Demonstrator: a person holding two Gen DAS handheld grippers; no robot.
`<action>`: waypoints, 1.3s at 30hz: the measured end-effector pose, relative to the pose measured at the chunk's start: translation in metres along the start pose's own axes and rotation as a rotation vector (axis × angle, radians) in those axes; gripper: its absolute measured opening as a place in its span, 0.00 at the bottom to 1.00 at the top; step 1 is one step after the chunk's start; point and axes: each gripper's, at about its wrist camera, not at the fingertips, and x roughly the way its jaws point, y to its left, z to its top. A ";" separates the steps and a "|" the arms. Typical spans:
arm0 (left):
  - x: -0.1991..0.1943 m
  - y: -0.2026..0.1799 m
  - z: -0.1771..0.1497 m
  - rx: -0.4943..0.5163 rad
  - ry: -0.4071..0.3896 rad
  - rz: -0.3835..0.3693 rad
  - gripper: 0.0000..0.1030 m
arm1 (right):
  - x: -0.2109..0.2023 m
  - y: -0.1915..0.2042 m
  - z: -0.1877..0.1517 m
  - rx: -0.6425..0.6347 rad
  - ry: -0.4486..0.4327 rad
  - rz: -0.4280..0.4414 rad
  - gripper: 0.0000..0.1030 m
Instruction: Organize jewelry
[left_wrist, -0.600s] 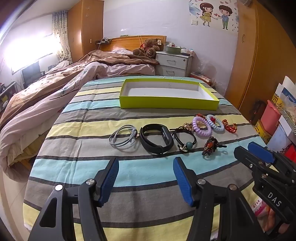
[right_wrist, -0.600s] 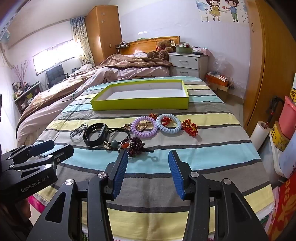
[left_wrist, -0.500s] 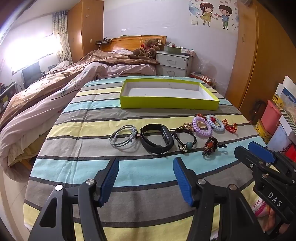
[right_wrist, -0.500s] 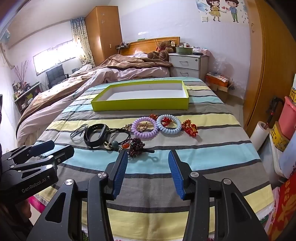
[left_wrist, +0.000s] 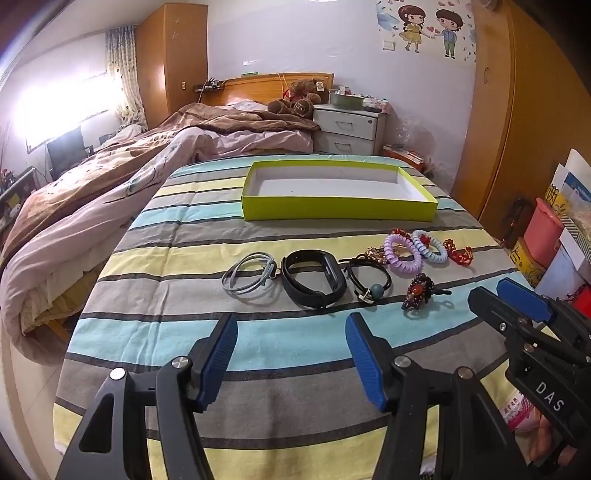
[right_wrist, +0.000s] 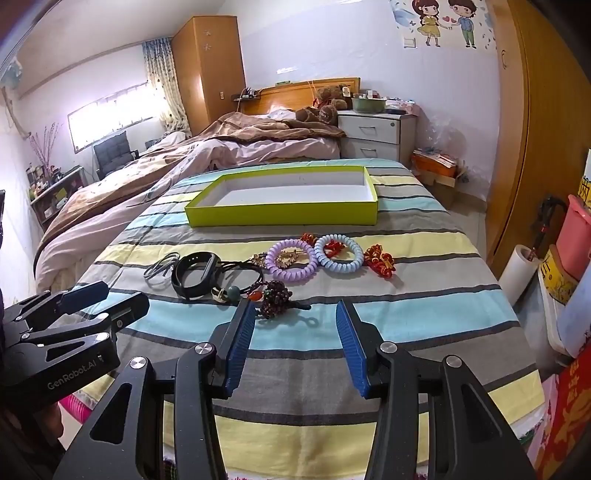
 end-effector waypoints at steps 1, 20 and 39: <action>0.000 0.000 0.000 0.001 0.001 0.001 0.59 | 0.000 0.001 0.000 0.000 -0.001 -0.001 0.45; -0.005 0.001 -0.001 -0.001 -0.006 0.004 0.59 | -0.004 0.000 -0.001 0.003 -0.011 0.003 0.45; -0.008 0.004 -0.003 -0.003 -0.004 0.010 0.59 | -0.004 0.000 -0.002 0.007 -0.010 0.001 0.45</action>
